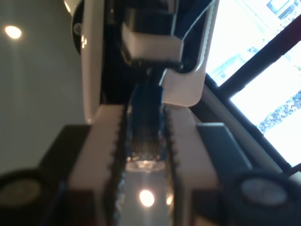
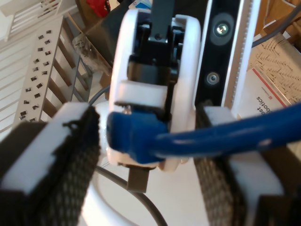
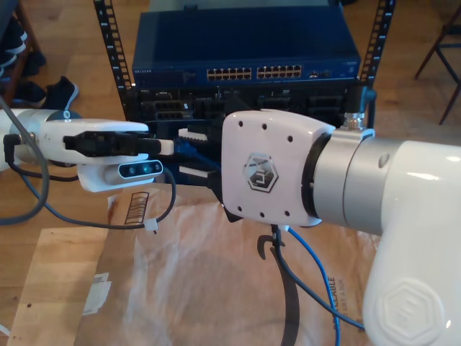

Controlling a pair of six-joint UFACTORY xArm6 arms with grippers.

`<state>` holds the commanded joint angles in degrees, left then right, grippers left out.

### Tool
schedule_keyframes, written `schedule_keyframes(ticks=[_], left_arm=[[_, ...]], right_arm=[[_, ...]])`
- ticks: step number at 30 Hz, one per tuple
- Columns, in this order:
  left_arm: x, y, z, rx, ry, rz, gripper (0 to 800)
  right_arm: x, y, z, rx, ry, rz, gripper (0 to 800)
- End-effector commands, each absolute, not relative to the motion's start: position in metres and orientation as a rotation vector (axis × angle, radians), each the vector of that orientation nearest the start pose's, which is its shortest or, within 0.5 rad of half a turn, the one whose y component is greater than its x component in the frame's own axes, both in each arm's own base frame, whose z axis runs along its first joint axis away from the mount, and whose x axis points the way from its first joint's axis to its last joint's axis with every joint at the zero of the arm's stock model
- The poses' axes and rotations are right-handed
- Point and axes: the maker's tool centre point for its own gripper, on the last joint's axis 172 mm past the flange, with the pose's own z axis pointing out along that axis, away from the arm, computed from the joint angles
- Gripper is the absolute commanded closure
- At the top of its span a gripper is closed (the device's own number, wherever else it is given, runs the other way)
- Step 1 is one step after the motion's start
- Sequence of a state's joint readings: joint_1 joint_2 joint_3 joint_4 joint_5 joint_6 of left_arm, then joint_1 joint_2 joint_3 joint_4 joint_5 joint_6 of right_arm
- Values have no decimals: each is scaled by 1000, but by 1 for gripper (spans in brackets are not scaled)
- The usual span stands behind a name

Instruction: Grab the cable and plug it in

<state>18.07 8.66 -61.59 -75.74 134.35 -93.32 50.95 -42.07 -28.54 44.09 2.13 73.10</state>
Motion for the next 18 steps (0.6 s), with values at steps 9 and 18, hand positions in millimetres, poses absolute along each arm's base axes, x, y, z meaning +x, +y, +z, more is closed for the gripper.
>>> schedule_keyframes(ticks=[9, 18], left_arm=[[333, -142, 427, 1046, 1344, -2222, 751], [333, -141, 429, 1037, 1341, -2231, 26]], right_arm=[[336, 333, 434, -1609, 1043, -135, 655], [337, 334, 430, -1615, 1047, -135, 783]])
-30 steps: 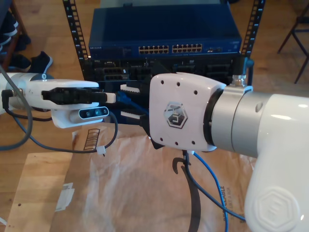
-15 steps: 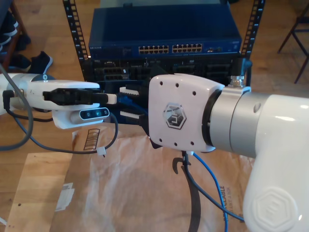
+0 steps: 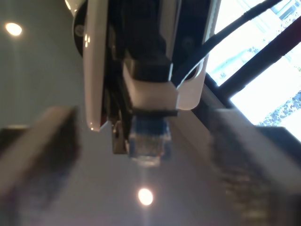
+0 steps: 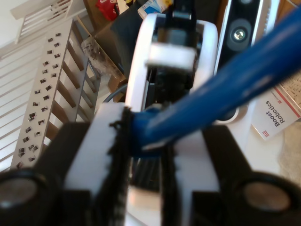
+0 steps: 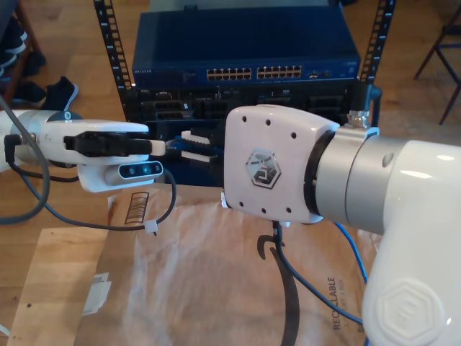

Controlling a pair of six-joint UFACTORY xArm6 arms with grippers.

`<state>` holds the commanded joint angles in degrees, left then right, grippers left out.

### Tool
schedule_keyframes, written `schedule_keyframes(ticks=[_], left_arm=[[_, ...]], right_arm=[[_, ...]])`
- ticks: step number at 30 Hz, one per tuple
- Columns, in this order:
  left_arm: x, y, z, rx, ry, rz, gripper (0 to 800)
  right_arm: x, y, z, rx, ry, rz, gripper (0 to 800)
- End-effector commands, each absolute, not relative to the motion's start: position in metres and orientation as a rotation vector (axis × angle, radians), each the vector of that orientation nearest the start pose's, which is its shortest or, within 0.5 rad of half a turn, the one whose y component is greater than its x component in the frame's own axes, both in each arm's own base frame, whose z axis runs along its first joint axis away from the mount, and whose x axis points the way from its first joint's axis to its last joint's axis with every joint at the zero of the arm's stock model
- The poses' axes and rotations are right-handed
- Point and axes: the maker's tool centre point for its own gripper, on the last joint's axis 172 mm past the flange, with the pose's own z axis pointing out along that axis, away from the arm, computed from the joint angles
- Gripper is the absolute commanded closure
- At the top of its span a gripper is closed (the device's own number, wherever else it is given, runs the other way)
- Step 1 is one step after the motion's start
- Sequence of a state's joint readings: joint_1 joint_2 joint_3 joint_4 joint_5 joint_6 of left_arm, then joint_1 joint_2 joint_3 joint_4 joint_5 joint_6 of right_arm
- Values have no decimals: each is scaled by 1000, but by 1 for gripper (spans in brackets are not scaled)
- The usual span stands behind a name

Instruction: Grab the cable and plug it in

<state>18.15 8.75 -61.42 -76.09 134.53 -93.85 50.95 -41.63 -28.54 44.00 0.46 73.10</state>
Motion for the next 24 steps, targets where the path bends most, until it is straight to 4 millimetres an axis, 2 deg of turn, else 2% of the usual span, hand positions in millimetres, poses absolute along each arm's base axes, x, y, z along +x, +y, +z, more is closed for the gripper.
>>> schedule_keyframes(ticks=[4, 8, 10, 12, 15, 18, 21, 24], left_arm=[[345, -133, 424, 1005, 1378, -2165, 5], [388, -104, 397, 871, 1539, -1943, 5], [389, -88, 383, 872, 1620, -1894, 5], [375, -73, 365, 944, 1739, -1856, 3], [344, -56, 349, 1076, 1906, -1777, 5], [308, -26, 330, 1205, 2070, -1675, 3], [277, 2, 316, 1336, 2141, -1574, 3], [247, 26, 304, 1460, 2133, -1497, 3]], right_arm=[[342, 334, 424, -1614, 1061, -149, 789], [363, 327, 422, -1578, 1087, -221, 794], [377, 316, 425, -1530, 1104, -288, 798], [389, 306, 428, -1486, 1106, -362, 798], [405, 285, 420, -1447, 1129, -464, 797], [419, 255, 407, -1419, 1150, -585, 796], [426, 223, 402, -1401, 1105, -799, 790], [431, 191, 406, -1344, 1081, -1031, 789]])
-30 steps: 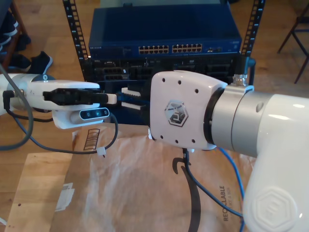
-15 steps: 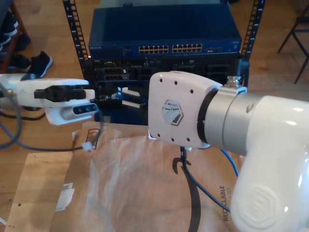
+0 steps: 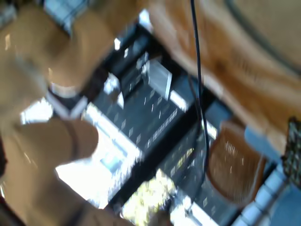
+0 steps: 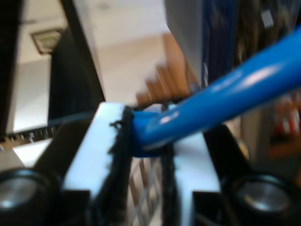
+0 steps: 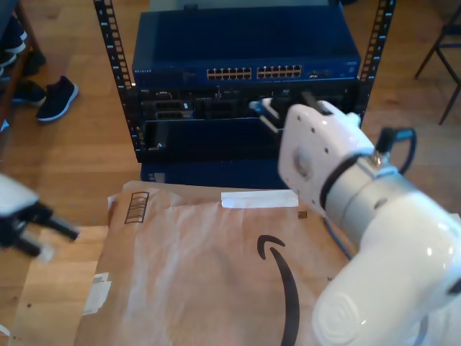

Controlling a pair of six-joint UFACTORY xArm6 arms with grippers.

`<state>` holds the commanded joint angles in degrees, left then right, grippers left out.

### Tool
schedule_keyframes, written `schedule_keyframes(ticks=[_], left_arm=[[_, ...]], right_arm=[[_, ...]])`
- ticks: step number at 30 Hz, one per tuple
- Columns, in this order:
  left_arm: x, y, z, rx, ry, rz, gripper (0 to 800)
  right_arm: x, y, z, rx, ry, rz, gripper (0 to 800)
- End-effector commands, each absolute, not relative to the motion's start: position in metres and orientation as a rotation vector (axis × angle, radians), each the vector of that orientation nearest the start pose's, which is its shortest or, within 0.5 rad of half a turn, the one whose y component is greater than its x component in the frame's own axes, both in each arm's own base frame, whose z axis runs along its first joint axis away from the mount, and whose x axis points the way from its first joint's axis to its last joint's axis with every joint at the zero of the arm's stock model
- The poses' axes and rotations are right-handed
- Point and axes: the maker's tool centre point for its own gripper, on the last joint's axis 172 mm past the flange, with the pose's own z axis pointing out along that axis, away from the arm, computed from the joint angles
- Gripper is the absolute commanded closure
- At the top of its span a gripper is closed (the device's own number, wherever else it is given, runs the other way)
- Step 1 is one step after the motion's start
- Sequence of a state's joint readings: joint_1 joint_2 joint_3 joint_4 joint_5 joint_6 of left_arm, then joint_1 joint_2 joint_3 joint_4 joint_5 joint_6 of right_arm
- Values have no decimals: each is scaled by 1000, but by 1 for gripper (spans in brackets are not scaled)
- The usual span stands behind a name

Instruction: Grab the cable and plug it in

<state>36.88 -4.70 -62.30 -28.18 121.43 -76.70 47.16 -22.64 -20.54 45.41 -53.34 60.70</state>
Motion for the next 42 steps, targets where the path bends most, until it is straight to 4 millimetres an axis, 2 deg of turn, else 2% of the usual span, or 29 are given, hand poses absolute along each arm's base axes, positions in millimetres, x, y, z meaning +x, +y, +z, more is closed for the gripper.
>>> schedule_keyframes(ticks=[2, 4, 7, 9, 11, 15, 18, 22, 26, 29, 34, 40, 42], left_arm=[[228, 47, 296, 1519, 2151, -1460, 3], [207, 69, 291, 1560, 2175, -1426, 3], [175, 81, 286, 1584, 2078, -1373, 3], [151, 84, 281, 1586, 1999, -1321, 3], [123, 97, 271, 1604, 2011, -1249, 2], [54, 114, 232, 1702, 2078, -1179, 3], [25, 121, 198, 1694, 2103, -1084, 2], [-15, 116, 154, 1676, 2101, -1042, 3], [-26, 111, 129, 1675, 2111, -968, 2], [-26, 111, 112, 1710, 2138, -910, 3], [-30, 112, 105, 1686, 2180, -860, 2], [-31, 109, 103, 1747, 2084, -824, 2], [-31, 115, 101, 1784, 2072, -791, 2]], right_arm=[[433, 162, 398, -1328, 1119, -1177, 788], [431, 144, 393, -1319, 1127, -1312, 789], [425, 142, 389, -1301, 1091, -1417, 791], [424, 134, 383, -1298, 1119, -1436, 791], [424, 122, 378, -1286, 1173, -1444, 790], [424, 122, 377, -1283, 1184, -1445, 790], [425, 122, 372, -1295, 1188, -1447, 791], [426, 122, 370, -1300, 1188, -1448, 791], [426, 123, 367, -1308, 1188, -1450, 791], [427, 122, 363, -1317, 1193, -1453, 791], [427, 121, 356, -1329, 1206, -1458, 792], [428, 122, 351, -1343, 1208, -1458, 792], [430, 123, 345, -1356, 1210, -1462, 792]])
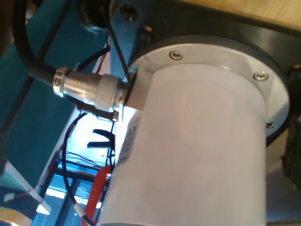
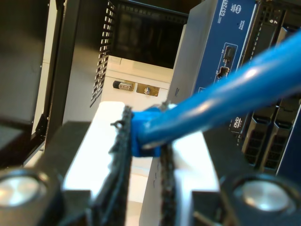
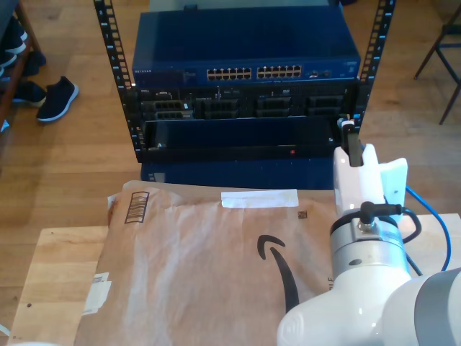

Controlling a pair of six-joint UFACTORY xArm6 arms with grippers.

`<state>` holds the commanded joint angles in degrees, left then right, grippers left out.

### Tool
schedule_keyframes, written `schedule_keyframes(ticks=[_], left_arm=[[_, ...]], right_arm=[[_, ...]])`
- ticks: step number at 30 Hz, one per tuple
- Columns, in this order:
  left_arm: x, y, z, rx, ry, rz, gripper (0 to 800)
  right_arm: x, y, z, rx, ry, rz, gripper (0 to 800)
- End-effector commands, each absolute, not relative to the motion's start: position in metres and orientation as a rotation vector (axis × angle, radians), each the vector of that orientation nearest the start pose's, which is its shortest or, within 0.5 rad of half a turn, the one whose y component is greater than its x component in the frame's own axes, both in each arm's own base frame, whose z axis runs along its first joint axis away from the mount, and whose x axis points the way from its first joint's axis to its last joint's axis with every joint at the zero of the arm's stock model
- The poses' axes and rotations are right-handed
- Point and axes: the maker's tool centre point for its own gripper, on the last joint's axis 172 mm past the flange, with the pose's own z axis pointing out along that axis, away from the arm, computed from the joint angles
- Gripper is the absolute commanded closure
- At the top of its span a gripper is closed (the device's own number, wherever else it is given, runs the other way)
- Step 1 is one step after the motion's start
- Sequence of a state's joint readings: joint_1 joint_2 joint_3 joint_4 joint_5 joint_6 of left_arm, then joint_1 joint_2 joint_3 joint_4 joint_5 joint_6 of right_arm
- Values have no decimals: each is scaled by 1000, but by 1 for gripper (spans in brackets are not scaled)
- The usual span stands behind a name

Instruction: Grab the cable and plug it in

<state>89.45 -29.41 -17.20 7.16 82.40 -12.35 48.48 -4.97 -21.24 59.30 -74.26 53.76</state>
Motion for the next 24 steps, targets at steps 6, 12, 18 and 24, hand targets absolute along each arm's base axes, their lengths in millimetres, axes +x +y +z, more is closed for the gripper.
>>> schedule_keyframes(ticks=[6, 12, 18, 24], left_arm=[[-35, 113, 92, 1812, 2042, -761, 2], [-44, 115, 59, 1801, 2113, -629, 2], [-40, 114, 39, 1827, 2121, -586, 2], [-40, 110, 36, 1821, 2094, -605, 1]], right_arm=[[431, 123, 344, -1357, 1215, -1463, 793], [430, 123, 343, -1357, 1216, -1462, 798], [431, 124, 343, -1341, 1228, -1446, 799], [432, 123, 342, -1331, 1243, -1444, 799]])
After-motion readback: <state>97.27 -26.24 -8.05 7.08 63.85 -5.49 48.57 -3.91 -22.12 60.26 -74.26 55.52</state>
